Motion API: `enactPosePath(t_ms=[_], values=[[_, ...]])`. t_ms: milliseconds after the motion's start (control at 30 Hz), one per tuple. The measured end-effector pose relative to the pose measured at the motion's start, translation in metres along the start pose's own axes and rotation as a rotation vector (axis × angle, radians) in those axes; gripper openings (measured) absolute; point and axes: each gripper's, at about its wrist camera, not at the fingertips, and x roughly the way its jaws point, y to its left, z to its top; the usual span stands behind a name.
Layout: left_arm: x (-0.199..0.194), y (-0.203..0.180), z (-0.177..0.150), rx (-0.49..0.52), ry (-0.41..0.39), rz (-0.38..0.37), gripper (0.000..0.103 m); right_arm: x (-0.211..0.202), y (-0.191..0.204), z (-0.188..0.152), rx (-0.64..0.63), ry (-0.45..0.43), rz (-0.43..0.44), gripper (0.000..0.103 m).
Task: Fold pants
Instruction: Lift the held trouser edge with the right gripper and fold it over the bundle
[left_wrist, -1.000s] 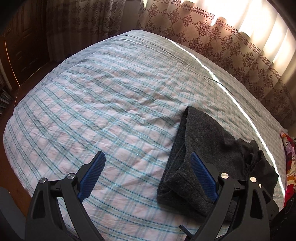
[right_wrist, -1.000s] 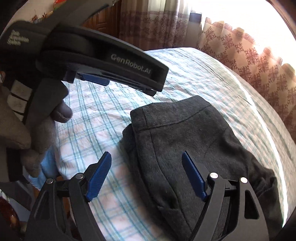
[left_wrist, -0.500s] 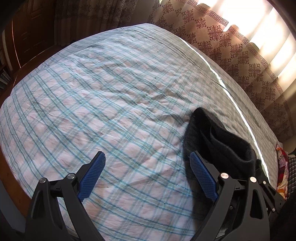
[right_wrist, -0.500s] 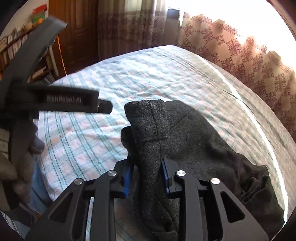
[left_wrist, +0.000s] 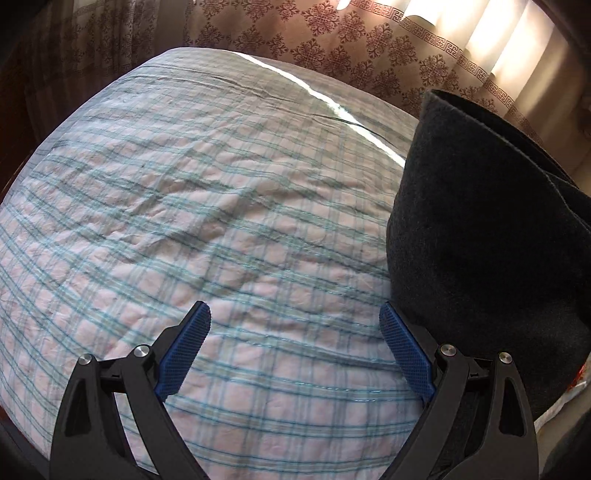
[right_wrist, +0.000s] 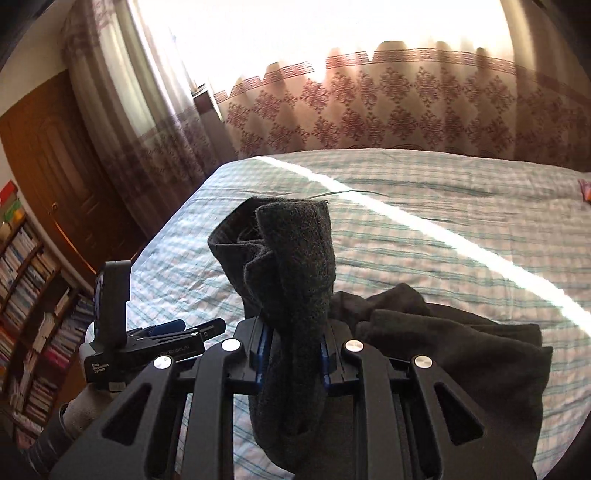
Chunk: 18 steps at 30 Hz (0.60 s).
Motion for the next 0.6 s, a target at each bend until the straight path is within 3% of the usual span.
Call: enactPosePath(t_ms=[200, 467, 600], values=[[0.012, -0.082, 0.013, 0.12, -0.011, -0.083, 0.094, -0.053, -0.089, -0.024, 0.165, -0.027, -0.136, 0.02], [0.032, -0.187, 0.004, 0.295, 0.019, -0.154, 0.094, -0.088, -0.187, -0.109, 0.396, 0.037, -0.28, 0.019], [0.039, -0.228, -0.012, 0.392, 0.042, -0.161, 0.094, -0.078, -0.218, -0.143, 0.484, 0.128, -0.248, 0.019]])
